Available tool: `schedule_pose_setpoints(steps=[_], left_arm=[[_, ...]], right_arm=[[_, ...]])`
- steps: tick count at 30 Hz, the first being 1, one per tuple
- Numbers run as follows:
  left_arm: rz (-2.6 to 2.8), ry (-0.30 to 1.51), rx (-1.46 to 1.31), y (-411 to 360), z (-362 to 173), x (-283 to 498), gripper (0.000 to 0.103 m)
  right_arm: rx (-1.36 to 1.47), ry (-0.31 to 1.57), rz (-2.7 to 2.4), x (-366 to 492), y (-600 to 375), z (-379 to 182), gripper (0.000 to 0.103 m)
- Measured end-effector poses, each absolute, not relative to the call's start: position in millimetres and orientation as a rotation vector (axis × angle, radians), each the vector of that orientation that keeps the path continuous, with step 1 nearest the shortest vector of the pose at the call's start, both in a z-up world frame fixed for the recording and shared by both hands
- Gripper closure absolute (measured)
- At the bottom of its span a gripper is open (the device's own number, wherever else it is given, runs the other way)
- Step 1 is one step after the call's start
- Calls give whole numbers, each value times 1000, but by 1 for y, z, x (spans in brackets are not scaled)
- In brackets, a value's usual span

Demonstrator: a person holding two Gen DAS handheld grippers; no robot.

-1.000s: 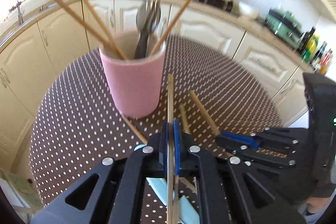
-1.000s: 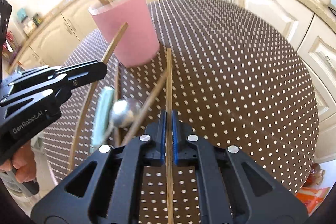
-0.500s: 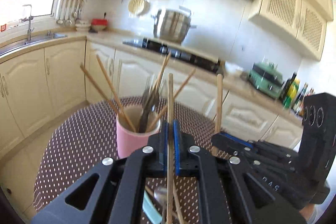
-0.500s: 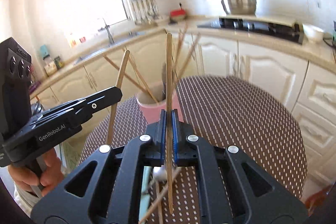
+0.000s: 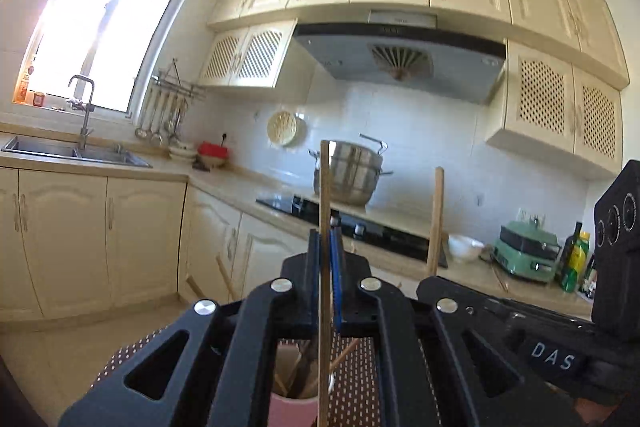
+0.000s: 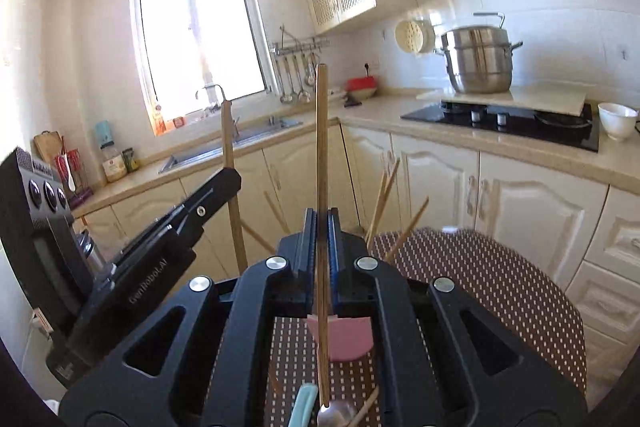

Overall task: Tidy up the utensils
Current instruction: 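Lift both chopsticks over the pink cup and release them inside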

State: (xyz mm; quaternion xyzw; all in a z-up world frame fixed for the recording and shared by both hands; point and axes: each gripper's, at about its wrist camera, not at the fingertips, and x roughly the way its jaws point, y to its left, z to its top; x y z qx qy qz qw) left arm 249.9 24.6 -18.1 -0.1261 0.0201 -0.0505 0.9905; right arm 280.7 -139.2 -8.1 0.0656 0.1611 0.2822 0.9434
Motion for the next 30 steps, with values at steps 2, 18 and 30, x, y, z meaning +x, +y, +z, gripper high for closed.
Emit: schedule_pose_setpoints(steps=[2, 18, 30], left_arm=[[-93, -10, -264, 26, -14, 252, 98], [23, -240, -236, 24, -5, 270, 98], [44, -162, -234, 27, -32, 287, 98]], right_arm=[[146, 289, 574, 286, -138, -1, 97], [204, 109, 534, 320, -132, -3, 97], [206, 165, 534, 325, -128, -33, 97]])
